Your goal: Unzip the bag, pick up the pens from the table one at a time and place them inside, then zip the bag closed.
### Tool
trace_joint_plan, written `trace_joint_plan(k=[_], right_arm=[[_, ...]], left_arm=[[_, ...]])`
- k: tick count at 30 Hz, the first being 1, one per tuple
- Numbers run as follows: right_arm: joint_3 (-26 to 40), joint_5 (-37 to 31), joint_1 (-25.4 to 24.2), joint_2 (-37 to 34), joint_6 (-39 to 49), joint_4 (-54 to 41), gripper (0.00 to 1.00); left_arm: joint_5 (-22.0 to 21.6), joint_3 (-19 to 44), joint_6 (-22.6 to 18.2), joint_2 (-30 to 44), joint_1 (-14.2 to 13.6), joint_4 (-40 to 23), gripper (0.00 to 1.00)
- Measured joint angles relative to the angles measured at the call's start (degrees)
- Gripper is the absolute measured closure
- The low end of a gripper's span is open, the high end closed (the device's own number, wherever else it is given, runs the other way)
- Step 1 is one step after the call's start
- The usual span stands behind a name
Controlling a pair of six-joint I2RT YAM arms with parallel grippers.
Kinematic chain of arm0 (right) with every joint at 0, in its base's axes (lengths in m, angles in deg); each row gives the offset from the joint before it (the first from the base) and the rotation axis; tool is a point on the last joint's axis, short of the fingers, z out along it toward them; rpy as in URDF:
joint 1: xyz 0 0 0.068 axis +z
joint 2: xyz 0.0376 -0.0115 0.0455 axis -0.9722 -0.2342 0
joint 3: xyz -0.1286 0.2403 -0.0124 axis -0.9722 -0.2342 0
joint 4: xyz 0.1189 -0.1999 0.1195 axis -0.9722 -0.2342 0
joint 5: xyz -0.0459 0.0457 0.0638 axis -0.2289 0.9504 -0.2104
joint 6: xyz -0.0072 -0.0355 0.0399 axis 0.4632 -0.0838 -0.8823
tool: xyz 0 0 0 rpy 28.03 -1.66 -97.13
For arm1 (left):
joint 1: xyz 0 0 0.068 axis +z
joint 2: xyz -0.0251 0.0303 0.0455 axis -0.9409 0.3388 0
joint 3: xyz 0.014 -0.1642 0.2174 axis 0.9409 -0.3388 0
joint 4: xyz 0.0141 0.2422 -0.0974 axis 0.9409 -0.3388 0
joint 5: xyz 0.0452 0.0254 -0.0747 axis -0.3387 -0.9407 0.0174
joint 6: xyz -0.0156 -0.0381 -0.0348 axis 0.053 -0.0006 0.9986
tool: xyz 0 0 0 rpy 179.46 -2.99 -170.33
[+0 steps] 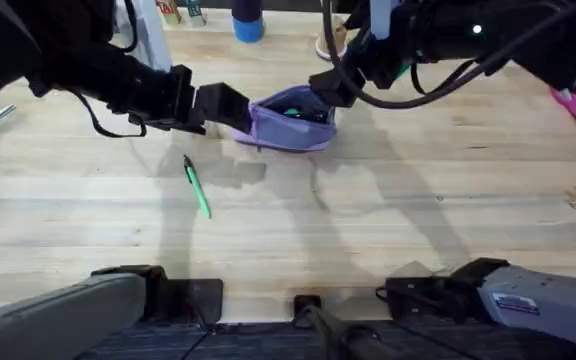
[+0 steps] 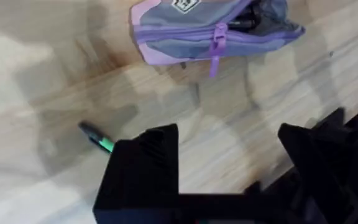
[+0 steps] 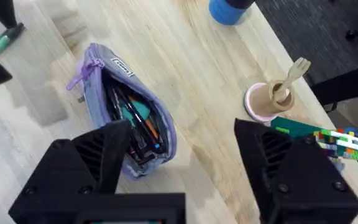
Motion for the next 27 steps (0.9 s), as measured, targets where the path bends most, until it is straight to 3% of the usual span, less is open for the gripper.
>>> trace_joint_plan(k=[6,11,16,19,23,27], right_arm=[[0.02,0.0,0.0,0.0,0.0,0.0,0.006],[0.0,0.0,0.0,-0.02,0.0,-0.14,0.005],[0.0,0.0,0.0,-0.02,0.0,-0.88,0.005],[0.0,0.0,0.0,-0.02,0.0,-1.93,0.005],[0.02,0.0,-0.01,0.0,0.0,-2.92,0.005],[0.0,0.02,-0.21,-0.01,0.0,-3.17,0.005]], left_arm=[[-1.4,0.0,8.09,0.02,0.0,-0.09,0.007],[-11.3,0.0,18.87,0.01,0.0,-3.3,0.006],[-20.02,0.0,27.17,0.02,-0.27,-4.99,0.006],[-25.56,0.0,31.99,0.02,-2.52,-6.07,0.008],[-32.35,0.0,38.68,0.0,-8.14,-7.01,0.007],[-35.42,-0.7,44.2,-0.09,-11.36,-6.03,0.01]])
